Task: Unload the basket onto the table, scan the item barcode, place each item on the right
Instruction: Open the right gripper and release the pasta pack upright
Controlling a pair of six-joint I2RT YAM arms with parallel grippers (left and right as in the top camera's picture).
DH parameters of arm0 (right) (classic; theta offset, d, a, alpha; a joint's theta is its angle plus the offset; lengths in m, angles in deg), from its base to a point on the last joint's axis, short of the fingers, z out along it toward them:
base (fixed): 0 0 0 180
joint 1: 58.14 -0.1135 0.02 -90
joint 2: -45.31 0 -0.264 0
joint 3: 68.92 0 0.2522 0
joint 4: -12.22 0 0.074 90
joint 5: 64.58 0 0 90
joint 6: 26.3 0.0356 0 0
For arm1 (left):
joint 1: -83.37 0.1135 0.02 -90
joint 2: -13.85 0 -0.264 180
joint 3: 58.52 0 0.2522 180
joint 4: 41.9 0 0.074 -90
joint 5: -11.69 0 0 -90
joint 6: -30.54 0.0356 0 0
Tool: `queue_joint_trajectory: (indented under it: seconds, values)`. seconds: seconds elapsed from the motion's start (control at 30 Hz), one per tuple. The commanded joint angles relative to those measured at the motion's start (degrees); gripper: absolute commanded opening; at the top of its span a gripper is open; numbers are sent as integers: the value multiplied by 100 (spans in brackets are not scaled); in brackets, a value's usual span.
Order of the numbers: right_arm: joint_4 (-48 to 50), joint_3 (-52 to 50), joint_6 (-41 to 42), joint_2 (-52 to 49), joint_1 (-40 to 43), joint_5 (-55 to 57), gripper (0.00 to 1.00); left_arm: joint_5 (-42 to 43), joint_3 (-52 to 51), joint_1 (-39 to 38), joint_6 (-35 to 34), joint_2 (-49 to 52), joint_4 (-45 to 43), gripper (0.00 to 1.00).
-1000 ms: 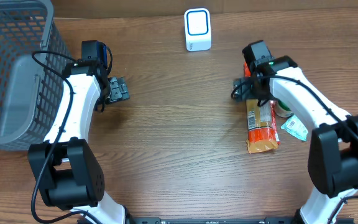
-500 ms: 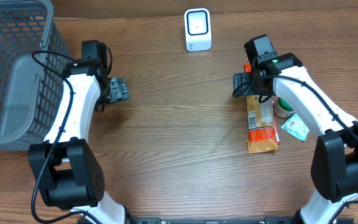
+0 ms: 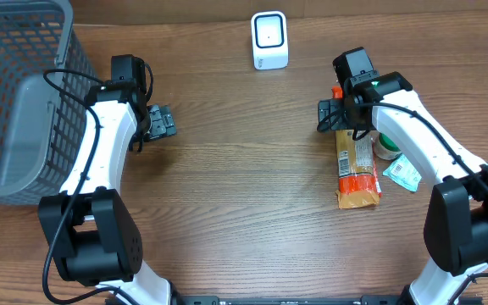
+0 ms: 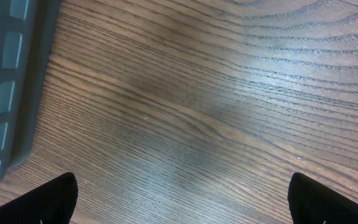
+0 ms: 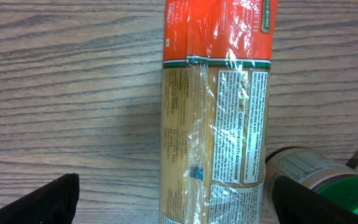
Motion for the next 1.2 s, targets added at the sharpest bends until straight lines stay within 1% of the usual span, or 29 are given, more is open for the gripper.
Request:
queue_joint_trajectory:
  seconds: [0.0,0.53,0.7,1.17]
  values:
    - [13,107,-22,144,-20,-7,100,-37,44,17,46,24,-4,100]
    - [11,107,-22,155,-20,-4,100,-37,44,17,46,24,-7,100]
    - [13,109,-22,369,-20,-7,100,-35,44,17,46,24,-7,100]
    - [9,107,-22,2203,-20,-4,100,-37,44,17,46,24,-4,100]
